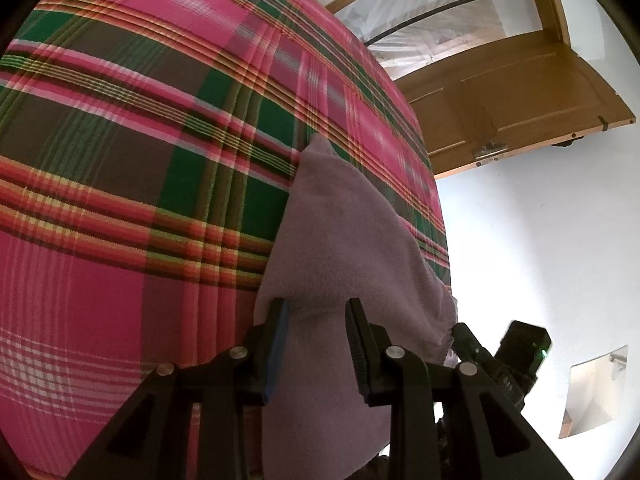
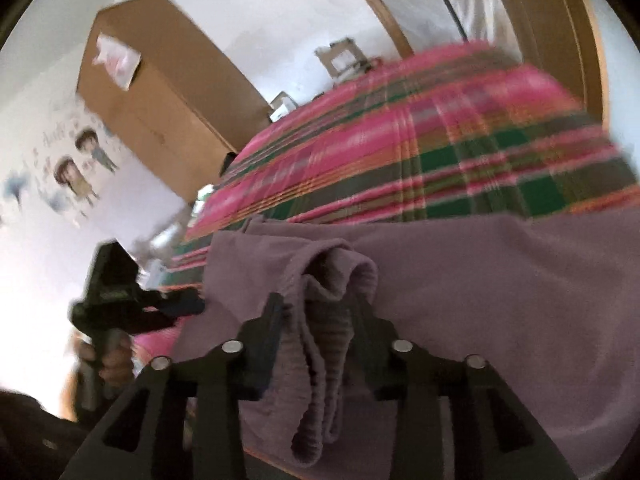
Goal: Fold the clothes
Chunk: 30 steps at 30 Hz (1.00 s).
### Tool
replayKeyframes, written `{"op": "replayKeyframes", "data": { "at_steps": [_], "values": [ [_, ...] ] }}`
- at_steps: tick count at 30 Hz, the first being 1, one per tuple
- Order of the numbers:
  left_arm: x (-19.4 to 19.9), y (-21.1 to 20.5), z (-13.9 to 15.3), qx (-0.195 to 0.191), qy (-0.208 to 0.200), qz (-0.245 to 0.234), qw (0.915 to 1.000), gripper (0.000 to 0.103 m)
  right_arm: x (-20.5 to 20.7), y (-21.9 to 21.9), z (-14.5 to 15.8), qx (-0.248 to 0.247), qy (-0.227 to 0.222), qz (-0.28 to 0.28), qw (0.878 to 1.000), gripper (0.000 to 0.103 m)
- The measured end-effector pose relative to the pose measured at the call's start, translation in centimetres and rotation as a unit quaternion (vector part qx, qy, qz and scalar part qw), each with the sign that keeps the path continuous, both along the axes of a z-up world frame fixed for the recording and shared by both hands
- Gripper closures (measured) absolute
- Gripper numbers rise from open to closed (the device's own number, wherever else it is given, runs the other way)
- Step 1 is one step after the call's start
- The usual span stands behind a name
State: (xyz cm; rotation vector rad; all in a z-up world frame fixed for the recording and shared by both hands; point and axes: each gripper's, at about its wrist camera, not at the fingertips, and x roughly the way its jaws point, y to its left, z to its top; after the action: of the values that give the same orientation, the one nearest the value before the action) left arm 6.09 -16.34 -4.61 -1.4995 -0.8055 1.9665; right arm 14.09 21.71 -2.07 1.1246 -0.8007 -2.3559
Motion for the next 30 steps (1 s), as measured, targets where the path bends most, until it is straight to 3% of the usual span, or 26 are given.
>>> {"op": "replayKeyframes", "data": {
  "at_steps": [4,7,15,20,26,30],
  "values": [
    [0.0,-0.1,0.0,0.001,-0.004,0.0,1.0,0.073,-1.9,0.4,-1.3,-0.065,-0.034,0.036,0.997,0.064],
    [0.0,-0.2,0.0,0.003,-0.007,0.0,1.0,0.073,-2.7,-0.4,-1.4,-0.062,-0.05,0.062,0.995,0.064],
    [-0.3,-0.4,-0.3,0.007,-0.014,0.002,0.9999,0.073,-1.2,-3.9,0.3,-0.026,-0.01,0.152,0.988,0.064],
    [-0.5,-0.1,-0.1,0.005,-0.017,0.001,0.9998,0.073,-0.3,-3.5,-1.1,-0.054,-0.049,0.153,0.985,0.064],
    [-0.6,-0.1,-0.1,0.004,-0.016,0.002,0.9999,0.073,-0.4,-3.9,-0.7,-0.034,-0.037,0.149,0.988,0.064],
    [-0.6,-0.1,-0.2,0.005,-0.015,0.002,0.9999,0.073,-2.4,-4.0,-1.2,-0.066,-0.049,0.152,0.985,0.064]
  ]
}}
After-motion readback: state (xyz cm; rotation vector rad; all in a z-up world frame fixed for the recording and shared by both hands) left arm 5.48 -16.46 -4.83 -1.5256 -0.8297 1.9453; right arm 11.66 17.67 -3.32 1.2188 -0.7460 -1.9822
